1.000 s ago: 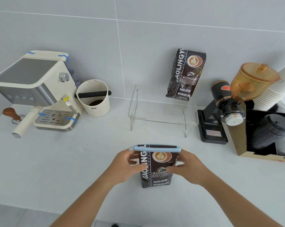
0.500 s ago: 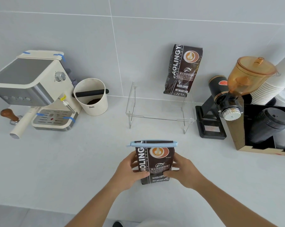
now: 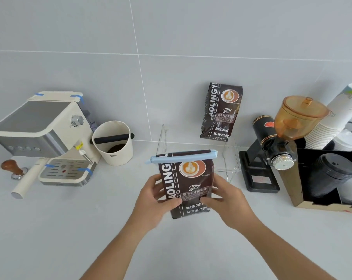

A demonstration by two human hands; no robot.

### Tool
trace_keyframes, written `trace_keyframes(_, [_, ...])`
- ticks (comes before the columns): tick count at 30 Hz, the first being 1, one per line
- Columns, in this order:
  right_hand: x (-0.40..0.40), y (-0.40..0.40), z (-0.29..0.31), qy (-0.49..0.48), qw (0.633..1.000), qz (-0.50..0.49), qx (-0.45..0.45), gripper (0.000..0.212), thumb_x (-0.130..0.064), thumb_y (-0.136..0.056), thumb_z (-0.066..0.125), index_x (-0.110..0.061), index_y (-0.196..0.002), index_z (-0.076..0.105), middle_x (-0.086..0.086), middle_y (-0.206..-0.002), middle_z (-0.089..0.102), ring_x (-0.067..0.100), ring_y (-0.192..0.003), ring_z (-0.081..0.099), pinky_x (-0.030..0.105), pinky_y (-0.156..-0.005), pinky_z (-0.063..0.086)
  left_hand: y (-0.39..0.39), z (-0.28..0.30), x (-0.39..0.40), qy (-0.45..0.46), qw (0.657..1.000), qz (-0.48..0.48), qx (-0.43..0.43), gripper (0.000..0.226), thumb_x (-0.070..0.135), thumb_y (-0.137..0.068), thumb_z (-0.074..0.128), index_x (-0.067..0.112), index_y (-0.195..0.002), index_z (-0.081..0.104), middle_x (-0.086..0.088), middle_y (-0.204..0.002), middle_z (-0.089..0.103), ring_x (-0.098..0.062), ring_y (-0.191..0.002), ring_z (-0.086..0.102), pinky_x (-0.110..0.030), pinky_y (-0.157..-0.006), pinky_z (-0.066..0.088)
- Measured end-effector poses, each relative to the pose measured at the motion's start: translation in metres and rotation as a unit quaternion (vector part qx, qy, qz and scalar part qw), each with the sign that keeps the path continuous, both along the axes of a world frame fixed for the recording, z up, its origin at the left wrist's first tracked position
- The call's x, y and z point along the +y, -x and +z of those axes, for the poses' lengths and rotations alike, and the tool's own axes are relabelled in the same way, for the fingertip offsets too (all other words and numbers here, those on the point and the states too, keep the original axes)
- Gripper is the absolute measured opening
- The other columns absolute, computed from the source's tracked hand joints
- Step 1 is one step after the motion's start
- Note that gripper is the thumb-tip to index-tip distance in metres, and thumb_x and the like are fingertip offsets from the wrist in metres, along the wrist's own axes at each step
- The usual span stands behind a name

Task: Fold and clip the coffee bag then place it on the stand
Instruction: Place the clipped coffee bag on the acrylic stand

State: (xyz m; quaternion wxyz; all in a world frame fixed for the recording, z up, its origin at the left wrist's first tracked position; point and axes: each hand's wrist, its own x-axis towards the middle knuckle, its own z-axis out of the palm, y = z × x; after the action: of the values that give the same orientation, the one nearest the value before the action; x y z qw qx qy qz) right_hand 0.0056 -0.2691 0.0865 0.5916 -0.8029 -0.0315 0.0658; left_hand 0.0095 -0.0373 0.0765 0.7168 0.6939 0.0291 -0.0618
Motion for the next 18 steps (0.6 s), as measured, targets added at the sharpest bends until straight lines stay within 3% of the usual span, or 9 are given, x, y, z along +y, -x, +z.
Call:
trace_keyframes(4, [0.004, -0.02, 0.029, -0.019, 0.999, -0.018, -0.035, 0.071, 0.001, -0.077, 0.073, -0.044, -0.128, 0.054, -0.015, -0.115, 0.071, 0.003, -0.104, 0.066, 0.018, -0.07, 0.057, -0.02, 0.032, 0.001, 0.013, 0.999, 0.008, -0.042, 0.066, 0.014, -0.05, 0.087, 0.026, -0.109, 0.059, 0.004, -0.104, 0.077, -0.014, -0.092, 0.072, -0.025, -0.07, 0.058])
trace_keyframes(8, [0.008, -0.039, 0.053, -0.039, 0.996, -0.035, -0.066, 0.07, 0.001, -0.076, 0.076, -0.058, -0.108, 0.056, -0.016, -0.111, 0.072, 0.003, -0.103, 0.066, 0.019, -0.071, 0.058, -0.041, 0.058, 0.003, 0.014, 0.997, 0.007, -0.079, 0.066, 0.017, -0.049, 0.087, 0.028, -0.109, 0.061, 0.005, -0.105, 0.076, -0.013, -0.092, 0.072, -0.024, -0.071, 0.058])
trace_keyframes(13, [0.013, -0.069, 0.077, -0.033, 0.995, -0.034, -0.087, 0.063, -0.004, -0.078, 0.076, -0.038, -0.126, 0.054, -0.013, -0.116, 0.07, 0.0, -0.103, 0.065, 0.013, -0.069, 0.055, -0.073, 0.082, 0.005, 0.007, 0.993, 0.014, -0.114, 0.066, 0.012, -0.055, 0.086, 0.024, -0.115, 0.062, 0.007, -0.108, 0.076, -0.012, -0.096, 0.071, -0.021, -0.071, 0.057])
trace_keyframes(15, [0.016, -0.077, 0.083, -0.029, 0.994, -0.04, -0.093, 0.06, -0.005, -0.078, 0.076, -0.039, -0.123, 0.056, -0.015, -0.113, 0.07, 0.001, -0.102, 0.066, 0.011, -0.067, 0.054, -0.081, 0.089, 0.004, -0.001, 0.992, 0.014, -0.123, 0.065, 0.018, -0.054, 0.086, 0.027, -0.114, 0.063, 0.01, -0.108, 0.075, -0.01, -0.098, 0.07, -0.021, -0.072, 0.056])
trace_keyframes(18, [0.023, -0.094, 0.089, -0.033, 0.993, -0.062, -0.1, 0.055, -0.007, -0.079, 0.075, -0.041, -0.119, 0.059, -0.014, -0.113, 0.07, 0.004, -0.104, 0.064, 0.019, -0.07, 0.057, -0.1, 0.097, 0.005, -0.019, 0.991, 0.018, -0.135, 0.059, 0.021, -0.058, 0.085, 0.031, -0.113, 0.065, 0.015, -0.109, 0.074, -0.009, -0.102, 0.069, -0.02, -0.073, 0.056])
